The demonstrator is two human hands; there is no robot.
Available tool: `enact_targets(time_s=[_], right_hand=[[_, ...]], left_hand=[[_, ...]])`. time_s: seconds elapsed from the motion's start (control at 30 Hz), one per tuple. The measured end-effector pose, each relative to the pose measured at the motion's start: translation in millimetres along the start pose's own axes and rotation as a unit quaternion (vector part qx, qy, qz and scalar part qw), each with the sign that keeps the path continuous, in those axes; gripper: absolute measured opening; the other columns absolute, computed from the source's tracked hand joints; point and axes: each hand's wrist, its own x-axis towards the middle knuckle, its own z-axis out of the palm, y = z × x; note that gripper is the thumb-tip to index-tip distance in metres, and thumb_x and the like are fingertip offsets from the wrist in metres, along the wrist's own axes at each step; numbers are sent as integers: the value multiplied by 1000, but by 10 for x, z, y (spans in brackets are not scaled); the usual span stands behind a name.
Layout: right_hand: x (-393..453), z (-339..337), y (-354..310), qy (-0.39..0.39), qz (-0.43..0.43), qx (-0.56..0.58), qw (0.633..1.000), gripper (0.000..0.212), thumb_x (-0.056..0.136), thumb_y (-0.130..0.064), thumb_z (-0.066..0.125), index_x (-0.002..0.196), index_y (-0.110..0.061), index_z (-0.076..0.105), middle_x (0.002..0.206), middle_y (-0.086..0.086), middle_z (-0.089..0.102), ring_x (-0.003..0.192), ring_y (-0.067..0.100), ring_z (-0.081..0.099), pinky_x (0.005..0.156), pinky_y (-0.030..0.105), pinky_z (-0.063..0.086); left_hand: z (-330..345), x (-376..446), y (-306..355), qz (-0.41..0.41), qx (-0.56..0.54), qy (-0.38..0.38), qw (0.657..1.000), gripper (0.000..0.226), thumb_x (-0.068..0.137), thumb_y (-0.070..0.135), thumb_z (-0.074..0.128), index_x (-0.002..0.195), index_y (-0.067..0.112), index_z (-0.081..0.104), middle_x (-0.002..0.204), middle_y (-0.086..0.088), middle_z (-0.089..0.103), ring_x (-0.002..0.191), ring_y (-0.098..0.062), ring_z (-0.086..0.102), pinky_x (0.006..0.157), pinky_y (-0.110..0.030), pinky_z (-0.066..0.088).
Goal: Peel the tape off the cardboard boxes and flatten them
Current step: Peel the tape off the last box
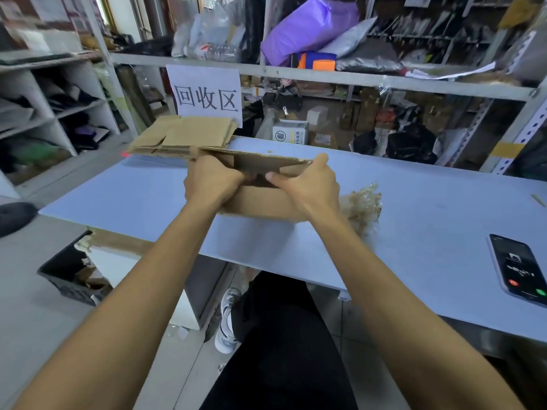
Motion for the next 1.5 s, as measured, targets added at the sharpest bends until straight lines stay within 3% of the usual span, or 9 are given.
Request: enact_targets(time_s=[0.23, 0.4, 0.67, 0.87, 0.97, 1.1, 1.27, 1.37, 1.5], right_hand=[[112, -320, 21, -53, -18, 91, 994, 29, 88, -28, 61, 108, -11, 48, 94, -2, 61, 72, 13, 55, 56, 26, 41], [127, -307, 150, -112, -22, 209, 971, 36, 91, -11, 41, 120, -26, 58, 104, -13, 63, 90, 12, 53, 71, 32, 41], [82, -318, 310, -153, 19, 345, 926, 48, 77, -42, 51, 121, -24, 61, 117, -14, 63, 113, 14, 55, 76, 36, 47], [165, -336, 320, -152, -56, 218, 962, 43, 101, -27, 57, 141, -38, 46, 110, 1, 57, 71, -15, 61, 58, 5, 44], [191, -340, 330, -140, -58, 226, 962, 53, 98, -16, 53, 141, -44, 42, 105, -1, 61, 86, -6, 62, 71, 19, 45], [178, -287, 240, -118, 26, 293, 949, 16, 99, -49, 47, 108, -37, 52, 109, -8, 64, 104, 14, 61, 90, 43, 43], [223, -353, 144, -115, 58, 308, 943, 24, 93, -45, 60, 99, -24, 49, 104, -1, 61, 97, 19, 61, 81, 41, 50], [270, -414, 148, -172, 49, 288, 941, 38, 85, -25, 66, 119, -23, 49, 106, -1, 61, 108, 22, 63, 92, 47, 48], [221, -282, 52, -186, 9, 249, 951, 55, 89, -6, 59, 136, -27, 42, 113, -2, 67, 104, 17, 63, 89, 36, 46]], left_hand=[[-219, 127, -184, 56, -121, -83, 988, 63, 81, 13, 62, 140, 24, 44, 109, 3, 58, 101, -21, 57, 83, -41, 56], [-296, 193, -299, 42, -233, -159, 958, 72, 79, -9, 42, 137, 33, 52, 124, -7, 52, 104, -27, 54, 72, -36, 52], [-342, 170, -350, -48, -301, -211, 929, 30, 98, 53, 49, 116, 32, 60, 119, -3, 59, 112, -36, 60, 82, -50, 52], [-270, 201, -352, 9, -279, -207, 938, 52, 89, -15, 48, 122, 25, 52, 118, -4, 60, 98, -24, 60, 81, -44, 54], [-324, 241, -320, -27, -330, -175, 927, 15, 96, 8, 47, 98, 19, 56, 107, -3, 61, 98, -28, 58, 80, -45, 49], [-334, 195, -185, -64, -304, -156, 938, 36, 102, 56, 40, 94, 29, 62, 106, -1, 62, 99, -25, 62, 86, -52, 53], [-329, 192, -156, -59, -295, -162, 940, 8, 86, 23, 60, 93, 21, 59, 102, -3, 58, 94, -28, 57, 84, -50, 55], [-330, 241, -167, -42, -204, -184, 961, 34, 74, 12, 72, 106, 11, 61, 104, -8, 67, 88, -23, 60, 88, -46, 53], [-182, 268, -100, -40, -91, -53, 994, 85, 44, 60, 88, 110, 11, 63, 92, -2, 73, 88, -25, 70, 77, -41, 57]])
